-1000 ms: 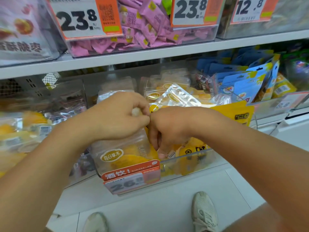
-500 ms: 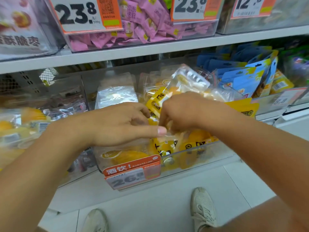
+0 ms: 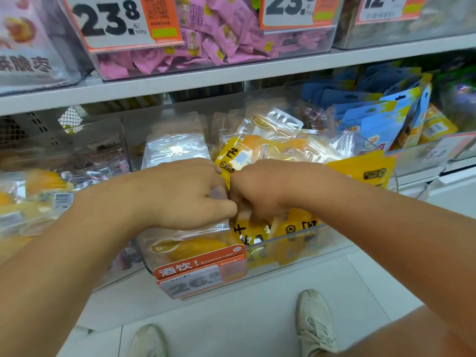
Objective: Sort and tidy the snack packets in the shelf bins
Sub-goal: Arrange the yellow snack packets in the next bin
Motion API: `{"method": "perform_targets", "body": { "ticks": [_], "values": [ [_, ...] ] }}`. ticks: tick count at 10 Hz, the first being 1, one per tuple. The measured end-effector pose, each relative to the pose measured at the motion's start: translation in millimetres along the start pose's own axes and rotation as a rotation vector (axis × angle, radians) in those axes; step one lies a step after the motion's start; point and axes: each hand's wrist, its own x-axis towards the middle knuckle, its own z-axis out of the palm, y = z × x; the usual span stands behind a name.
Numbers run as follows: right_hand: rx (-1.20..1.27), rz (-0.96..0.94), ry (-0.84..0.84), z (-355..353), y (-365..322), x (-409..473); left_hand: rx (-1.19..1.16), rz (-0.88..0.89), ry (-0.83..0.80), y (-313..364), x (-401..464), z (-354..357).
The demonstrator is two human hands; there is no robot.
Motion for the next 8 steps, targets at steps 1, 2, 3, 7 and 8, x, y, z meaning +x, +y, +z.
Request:
{"method": "perform_targets", "body": {
  "ticks": [1,2,3,7,8],
  "values": [
    [-0.124,0.058,-0.093,2.9,-3.6,4.9,0.011,-0.016,0.01,2.1,-1.7,-1.9],
    [-0.203,0.093,-0.095,6.6,-11.3,12.0,0.034,-0.02,0.002,2.6,-1.0,-1.9],
    [-0.172,0.142,-0.101,2.1,-14.2,15.1,0.038,0.03,0.024,-4.7,-6.0,-3.3],
    [-0.087,0.158,-0.107,6.9,-9.2,14.3,0.053,0.051,0.001,5.5,-10.0,-9.3],
    [0.012,0.119,-0.093,-5.5,1.7,6.1,0.069,0.091,0.034,1.5,-8.7,-9.4]
  ]
}}
